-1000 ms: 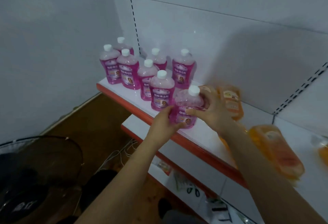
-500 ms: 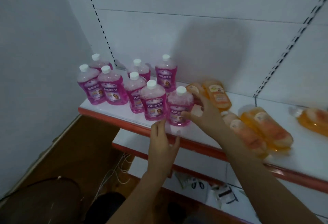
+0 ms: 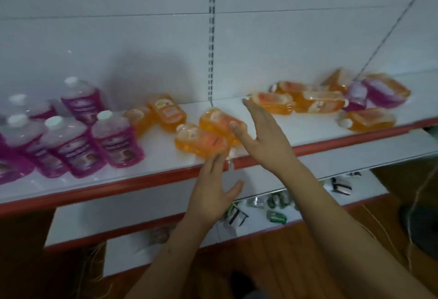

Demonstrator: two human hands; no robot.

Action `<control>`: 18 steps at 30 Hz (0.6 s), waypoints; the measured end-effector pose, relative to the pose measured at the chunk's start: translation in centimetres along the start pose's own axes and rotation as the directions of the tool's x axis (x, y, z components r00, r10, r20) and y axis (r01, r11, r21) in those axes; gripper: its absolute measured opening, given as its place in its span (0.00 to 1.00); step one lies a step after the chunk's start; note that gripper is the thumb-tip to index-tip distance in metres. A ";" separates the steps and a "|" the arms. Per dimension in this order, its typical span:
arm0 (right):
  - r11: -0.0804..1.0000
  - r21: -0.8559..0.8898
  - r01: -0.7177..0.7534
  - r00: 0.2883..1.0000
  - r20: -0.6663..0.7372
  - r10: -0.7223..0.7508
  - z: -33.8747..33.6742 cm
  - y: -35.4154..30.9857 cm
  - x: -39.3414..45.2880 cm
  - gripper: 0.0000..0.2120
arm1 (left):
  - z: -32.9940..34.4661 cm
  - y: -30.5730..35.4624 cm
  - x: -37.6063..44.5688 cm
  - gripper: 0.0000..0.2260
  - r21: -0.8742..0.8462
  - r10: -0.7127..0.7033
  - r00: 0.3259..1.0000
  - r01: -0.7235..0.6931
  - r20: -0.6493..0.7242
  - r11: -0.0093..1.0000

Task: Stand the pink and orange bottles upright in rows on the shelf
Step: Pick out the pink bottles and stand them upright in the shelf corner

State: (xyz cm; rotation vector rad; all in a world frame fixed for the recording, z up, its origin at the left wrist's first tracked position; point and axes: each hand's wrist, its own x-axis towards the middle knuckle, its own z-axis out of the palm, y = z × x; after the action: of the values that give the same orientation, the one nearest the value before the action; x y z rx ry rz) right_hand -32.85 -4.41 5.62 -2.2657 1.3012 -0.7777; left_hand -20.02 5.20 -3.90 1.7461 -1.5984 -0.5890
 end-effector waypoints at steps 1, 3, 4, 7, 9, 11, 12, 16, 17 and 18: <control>0.999 -0.031 -0.024 0.999 -0.035 0.023 -2.0 1.5 -0.7 0.36 | 1.3 1.8 0.6 0.35 0.010 0.050 0.998 -0.050 0.031 0.999; 0.997 -0.052 -0.066 0.994 -0.091 0.061 -5.4 4.9 -1.6 0.35 | 3.9 4.8 1.9 0.35 0.033 0.113 0.992 -0.115 0.050 0.993; 0.995 -0.053 -0.082 0.991 -0.111 0.076 -7.1 6.6 -2.0 0.35 | 5.2 6.2 2.7 0.35 0.043 0.141 0.988 -0.144 0.057 0.989; 0.990 -0.067 -0.122 0.982 -0.152 0.111 -11.8 11.8 -2.6 0.35 | 9.5 10.4 5.6 0.35 0.072 0.207 0.975 -0.213 0.074 0.974; 0.986 -0.085 -0.143 0.977 -0.173 0.126 -15.2 15.7 -2.9 0.35 | 12.7 13.3 8.0 0.35 0.075 0.233 0.968 -0.241 0.097 0.968; 0.982 -0.101 -0.162 0.972 -0.185 0.142 -18.9 19.7 -2.9 0.35 | 15.9 16.2 10.1 0.36 0.103 0.250 0.962 -0.261 0.106 0.960; 0.980 -0.103 -0.170 0.970 -0.196 0.147 -20.8 21.8 -2.7 0.35 | 17.5 17.5 11.2 0.36 0.130 0.258 0.960 -0.271 0.108 0.954; 0.969 -0.112 -0.222 0.952 -0.238 0.190 -27.6 29.4 -1.4 0.42 | 23.0 21.5 14.4 0.35 0.227 0.257 0.958 -0.281 0.130 0.932; 0.966 -0.122 -0.227 0.951 -0.244 0.193 -28.9 31.2 -1.0 0.42 | 23.9 22.2 15.0 0.35 0.230 0.240 0.961 -0.266 0.139 0.936; 0.965 -0.133 -0.228 0.950 -0.248 0.191 -30.0 33.0 -0.4 0.40 | 24.9 22.8 15.7 0.35 0.230 0.227 0.963 -0.255 0.142 0.939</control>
State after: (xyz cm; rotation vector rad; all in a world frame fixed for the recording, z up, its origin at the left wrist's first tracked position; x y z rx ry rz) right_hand -73.71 -22.10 8.57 -2.1551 1.7391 -0.9118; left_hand -51.20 -14.96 -1.56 1.6764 -2.0035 -0.3889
